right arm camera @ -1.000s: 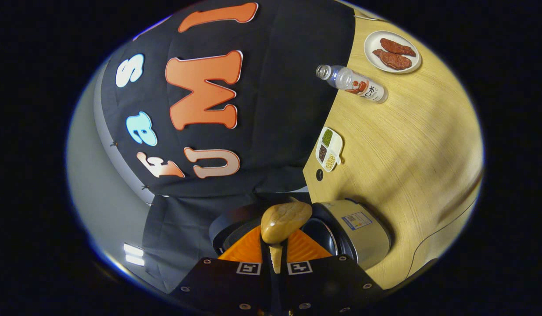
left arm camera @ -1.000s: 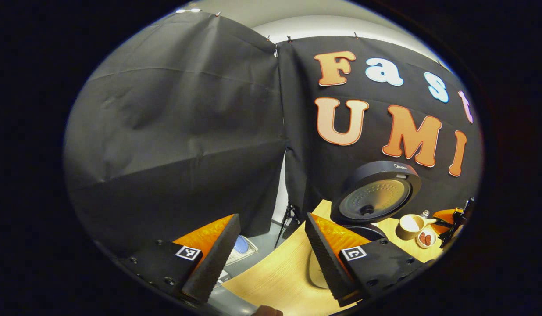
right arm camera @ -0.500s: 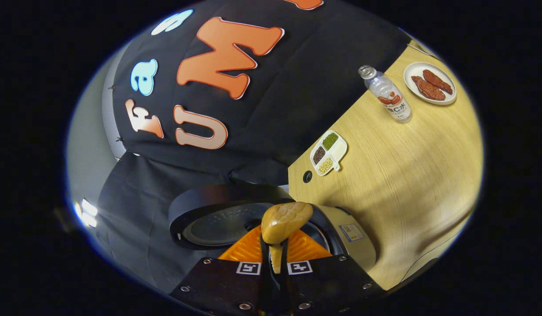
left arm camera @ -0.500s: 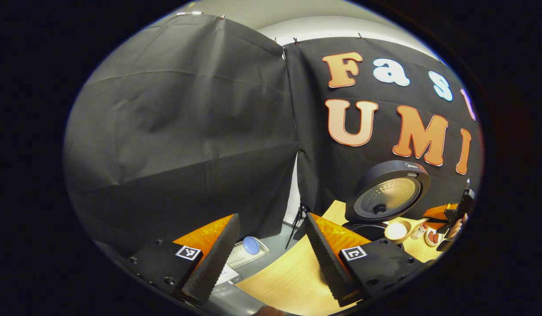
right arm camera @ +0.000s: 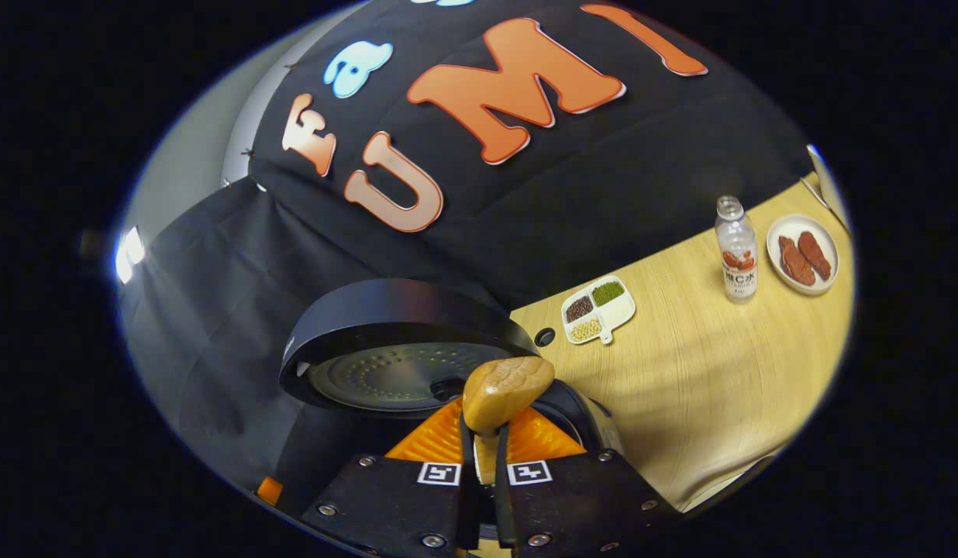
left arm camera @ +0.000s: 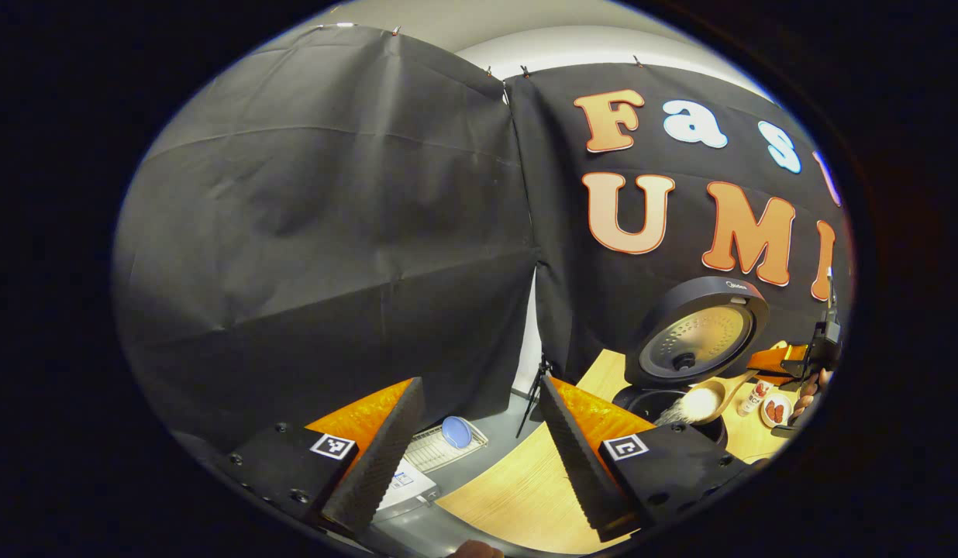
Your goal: Close the left gripper, press the button to open the rice cooker; take a wooden spoon from the chopstick holder with the right hand, scoop a spoonful of rice and pour it into the rice cooker, then put the wooden spoon back into the chopstick holder.
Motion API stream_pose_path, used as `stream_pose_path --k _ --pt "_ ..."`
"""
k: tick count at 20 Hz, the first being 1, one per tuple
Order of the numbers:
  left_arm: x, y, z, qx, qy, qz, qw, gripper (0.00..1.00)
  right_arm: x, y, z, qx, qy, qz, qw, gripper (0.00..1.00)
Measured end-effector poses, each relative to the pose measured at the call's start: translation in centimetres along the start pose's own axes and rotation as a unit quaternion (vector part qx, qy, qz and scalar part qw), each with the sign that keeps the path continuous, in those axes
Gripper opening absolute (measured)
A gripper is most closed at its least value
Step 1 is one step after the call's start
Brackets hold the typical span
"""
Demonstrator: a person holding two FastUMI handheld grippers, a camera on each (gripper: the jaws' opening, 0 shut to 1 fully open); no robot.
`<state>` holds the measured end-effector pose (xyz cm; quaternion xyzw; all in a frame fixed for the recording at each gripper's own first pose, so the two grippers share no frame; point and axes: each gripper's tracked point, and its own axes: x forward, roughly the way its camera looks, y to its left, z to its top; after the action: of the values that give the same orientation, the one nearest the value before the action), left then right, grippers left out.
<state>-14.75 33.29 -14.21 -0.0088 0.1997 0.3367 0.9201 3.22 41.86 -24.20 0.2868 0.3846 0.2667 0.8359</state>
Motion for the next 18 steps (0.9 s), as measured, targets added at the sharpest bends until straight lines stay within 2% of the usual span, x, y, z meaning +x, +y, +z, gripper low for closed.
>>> stream_pose_path --k 6,10,14,18 --pt "-0.4 -0.1 -0.1 0.007 -0.001 -0.005 1.000 1.00 -0.5 1.0 1.1 -0.090 -0.022 0.001 0.996 0.08" --pt "-0.5 0.0 0.0 0.008 0.001 -0.005 1.000 1.00 -0.5 1.9 1.3 -0.147 -0.032 0.001 0.989 0.08" --pt "-0.6 -0.3 0.0 0.010 0.001 -0.006 1.000 1.00 -1.2 3.6 1.4 -0.224 -0.046 0.011 0.973 0.08" --pt "-0.7 -0.7 -0.2 0.010 0.002 -0.008 1.000 1.00 -1.6 5.4 1.4 -0.304 -0.063 0.022 0.950 0.07"
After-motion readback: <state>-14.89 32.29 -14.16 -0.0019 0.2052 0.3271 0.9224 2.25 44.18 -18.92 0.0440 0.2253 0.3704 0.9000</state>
